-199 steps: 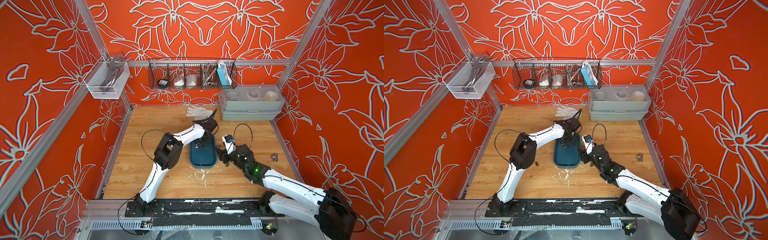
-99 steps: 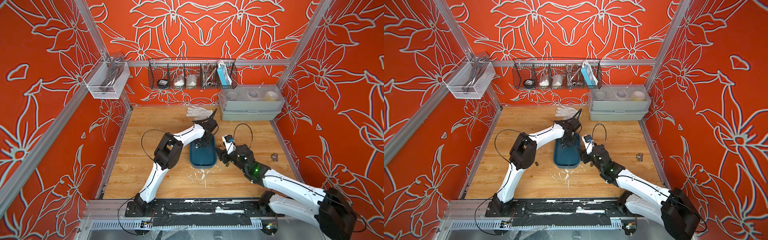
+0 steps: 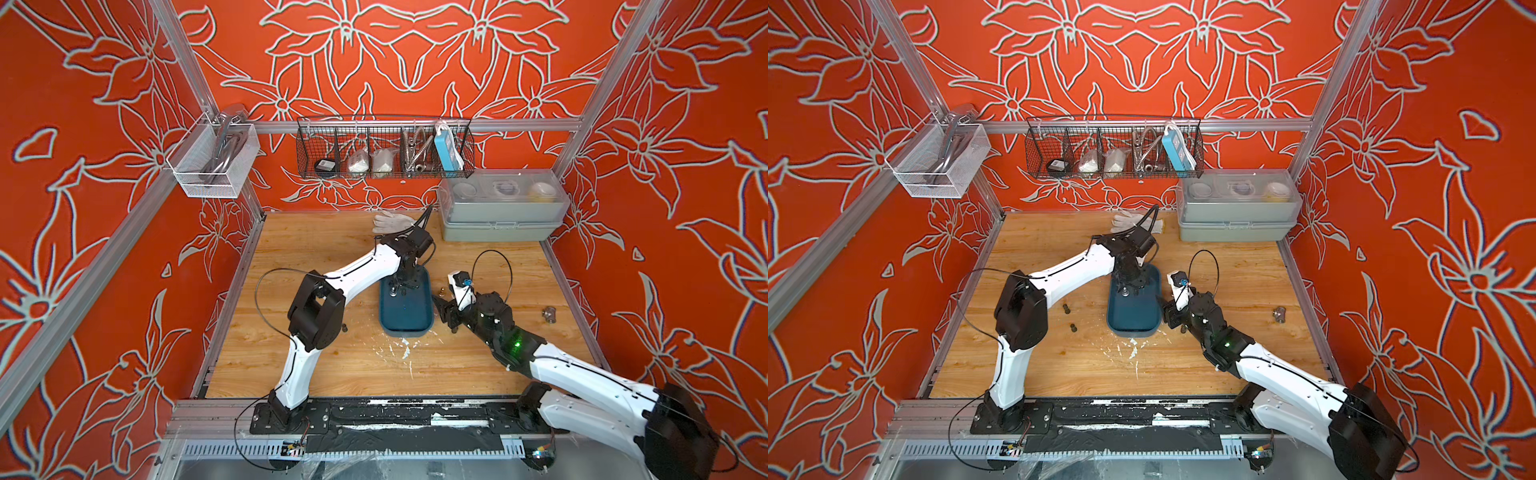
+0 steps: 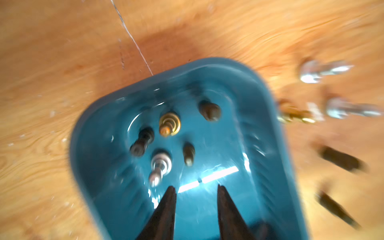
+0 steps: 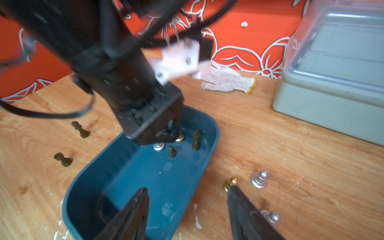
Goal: Put the chess pieces into the storage box
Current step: Place the chess piece in the storage box.
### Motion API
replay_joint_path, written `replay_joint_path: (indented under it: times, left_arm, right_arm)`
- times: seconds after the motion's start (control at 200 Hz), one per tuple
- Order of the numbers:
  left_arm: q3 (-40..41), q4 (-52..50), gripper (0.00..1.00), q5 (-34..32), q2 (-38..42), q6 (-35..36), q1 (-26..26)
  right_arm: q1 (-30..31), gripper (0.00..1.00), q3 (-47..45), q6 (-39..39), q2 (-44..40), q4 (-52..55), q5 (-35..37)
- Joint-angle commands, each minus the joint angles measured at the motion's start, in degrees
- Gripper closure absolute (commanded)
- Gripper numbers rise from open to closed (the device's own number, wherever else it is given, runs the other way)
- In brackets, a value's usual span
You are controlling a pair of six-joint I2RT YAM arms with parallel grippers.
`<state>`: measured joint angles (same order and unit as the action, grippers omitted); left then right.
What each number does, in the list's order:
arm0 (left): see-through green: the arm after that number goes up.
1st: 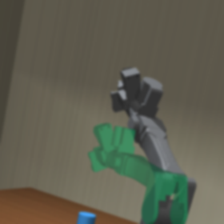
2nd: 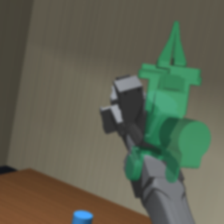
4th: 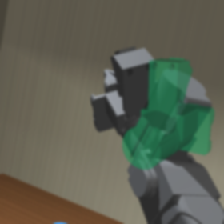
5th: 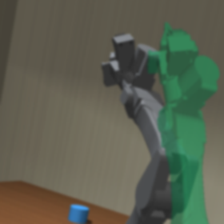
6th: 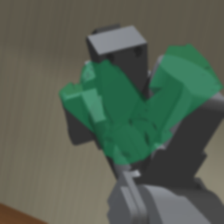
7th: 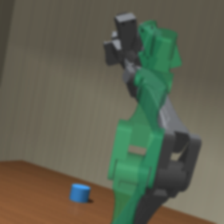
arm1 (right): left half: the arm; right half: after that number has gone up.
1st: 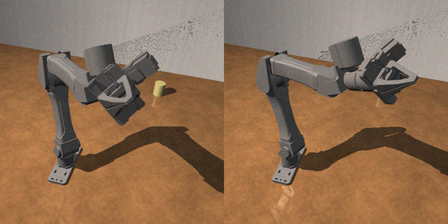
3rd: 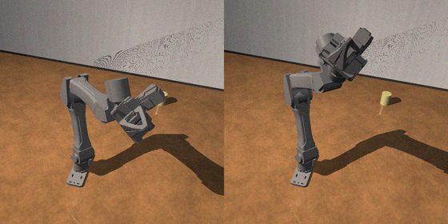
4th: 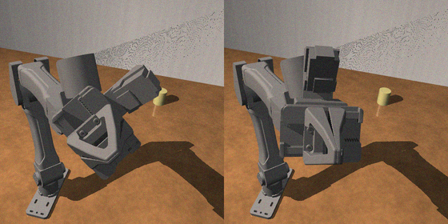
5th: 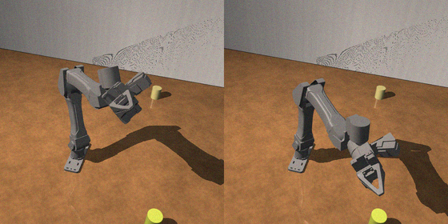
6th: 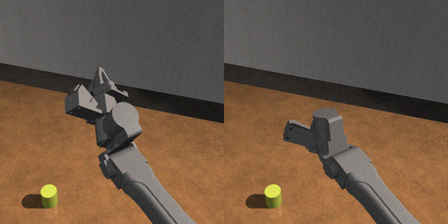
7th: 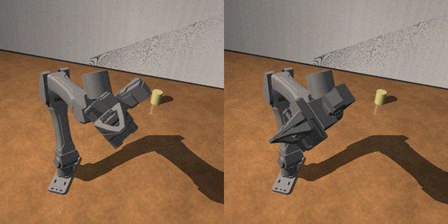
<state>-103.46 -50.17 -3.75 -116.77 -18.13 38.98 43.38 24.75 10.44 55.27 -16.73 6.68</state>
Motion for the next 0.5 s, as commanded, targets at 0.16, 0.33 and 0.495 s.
replay_joint_path:
  times: [0.16, 0.33, 0.495]
  left_arm:
    - [15.9, 6.7, 0.63, 3.7, 20.4, -2.6, 0.3]
    - [34.3, 17.7, 0.52, 5.3, 38.2, -3.1, 0.3]
    - [51.6, 28.7, 0.38, 11.1, 52.4, -2.6, 0.3]
  right_arm:
    - [-4.0, 0.35, 8.1, 7.2, -0.3, 16.0, 3.5]
    - [-10.3, 0.36, 21.1, 15.0, 4.0, 40.8, 0.9]
    - [-14.2, 0.37, 27.8, 16.4, 10.4, 54.3, -0.1]
